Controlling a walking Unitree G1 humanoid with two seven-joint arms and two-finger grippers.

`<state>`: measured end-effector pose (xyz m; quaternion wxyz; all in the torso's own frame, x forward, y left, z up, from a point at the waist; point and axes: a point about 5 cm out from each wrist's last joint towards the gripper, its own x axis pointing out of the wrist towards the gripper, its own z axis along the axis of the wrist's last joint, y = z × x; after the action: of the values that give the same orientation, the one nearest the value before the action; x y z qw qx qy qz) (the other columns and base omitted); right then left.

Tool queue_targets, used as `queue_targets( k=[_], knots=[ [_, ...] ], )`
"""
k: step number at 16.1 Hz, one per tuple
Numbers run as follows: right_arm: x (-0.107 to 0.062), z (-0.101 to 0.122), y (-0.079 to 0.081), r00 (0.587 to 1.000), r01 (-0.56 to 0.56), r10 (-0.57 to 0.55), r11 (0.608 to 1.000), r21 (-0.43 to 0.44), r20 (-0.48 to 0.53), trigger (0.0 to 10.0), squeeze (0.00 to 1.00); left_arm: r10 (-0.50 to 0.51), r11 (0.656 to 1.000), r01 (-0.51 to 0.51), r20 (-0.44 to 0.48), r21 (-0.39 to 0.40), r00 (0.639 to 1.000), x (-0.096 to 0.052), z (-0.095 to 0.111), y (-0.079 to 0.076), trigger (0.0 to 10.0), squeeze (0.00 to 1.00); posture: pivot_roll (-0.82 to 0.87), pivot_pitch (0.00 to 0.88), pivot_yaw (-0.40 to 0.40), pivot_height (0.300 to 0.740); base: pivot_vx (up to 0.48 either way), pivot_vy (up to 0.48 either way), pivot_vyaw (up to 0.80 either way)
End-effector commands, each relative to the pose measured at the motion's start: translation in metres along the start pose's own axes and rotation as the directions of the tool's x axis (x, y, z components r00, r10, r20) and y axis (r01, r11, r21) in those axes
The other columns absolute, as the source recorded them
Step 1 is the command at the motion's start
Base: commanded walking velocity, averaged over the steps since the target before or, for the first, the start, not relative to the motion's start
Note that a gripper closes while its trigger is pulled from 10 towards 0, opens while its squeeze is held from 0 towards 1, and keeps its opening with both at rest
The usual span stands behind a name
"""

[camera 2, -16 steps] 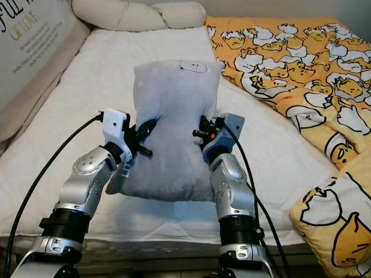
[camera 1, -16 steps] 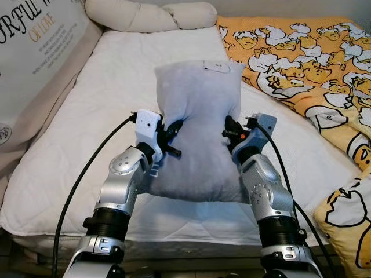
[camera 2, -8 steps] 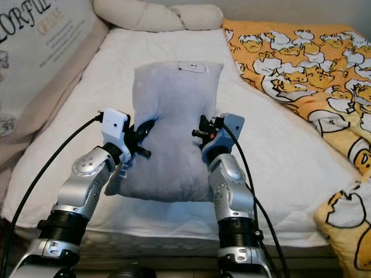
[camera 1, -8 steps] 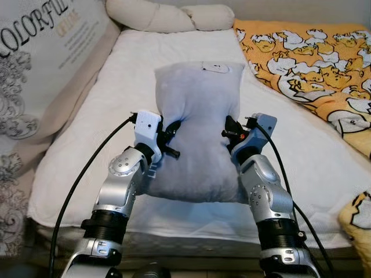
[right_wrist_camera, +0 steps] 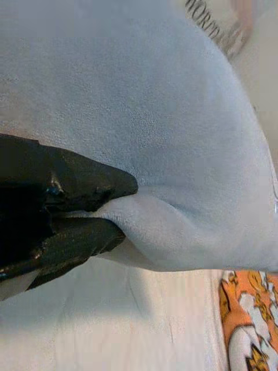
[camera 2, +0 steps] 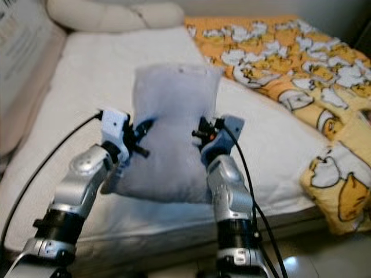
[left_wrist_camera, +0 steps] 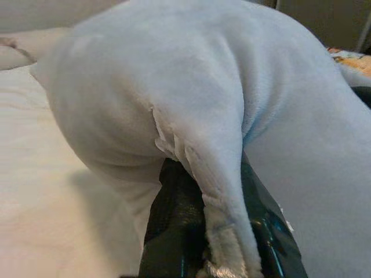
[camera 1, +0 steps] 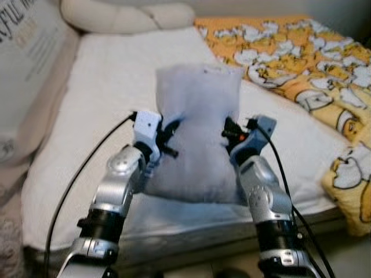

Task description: Clean up the room

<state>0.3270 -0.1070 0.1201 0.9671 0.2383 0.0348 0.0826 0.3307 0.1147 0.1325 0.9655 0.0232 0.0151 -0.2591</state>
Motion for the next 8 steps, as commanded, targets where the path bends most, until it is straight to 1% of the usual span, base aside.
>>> queue_targets(
  k=[1, 4, 6, 8],
  knots=[
    [0.0010, 0.0101, -0.0006, 0.999, 0.000, -0.001, 1.000, 0.016, 0.054, 10.0, 0.00, -0.022, 1.000, 0.021, 0.034, 0.018, 0.999, 0.0042, 0.0090, -0.0052, 10.0, 0.00, -0.04, 0.000, -0.001, 0.740, 0.000, 0.349, 0.00],
    [0.0003, 0.0112, -0.0001, 0.998, -0.006, 0.005, 1.000, 0.023, 0.066, 10.0, 0.00, -0.022, 1.000, 0.022, 0.035, 0.018, 0.999, 0.0039, 0.0087, -0.0060, 10.0, 0.00, -0.04, 0.000, -0.012, 0.740, 0.000, 0.354, 0.00],
    [-0.0002, 0.0111, -0.0004, 0.998, -0.015, 0.011, 0.998, 0.057, 0.068, 10.0, 0.00, -0.021, 1.000, 0.020, 0.039, 0.017, 0.999, 0.0041, 0.0092, -0.0061, 10.0, 0.00, -0.03, 0.000, -0.018, 0.740, 0.000, 0.352, 0.00],
    [-0.0005, 0.0110, 0.0024, 0.997, -0.039, 0.036, 0.998, 0.040, 0.070, 10.0, 0.00, -0.018, 1.000, 0.017, 0.038, 0.016, 0.999, 0.0029, 0.0083, -0.0063, 10.0, 0.00, -0.03, 0.000, -0.020, 0.740, 0.000, 0.345, 0.00]
  ],
)
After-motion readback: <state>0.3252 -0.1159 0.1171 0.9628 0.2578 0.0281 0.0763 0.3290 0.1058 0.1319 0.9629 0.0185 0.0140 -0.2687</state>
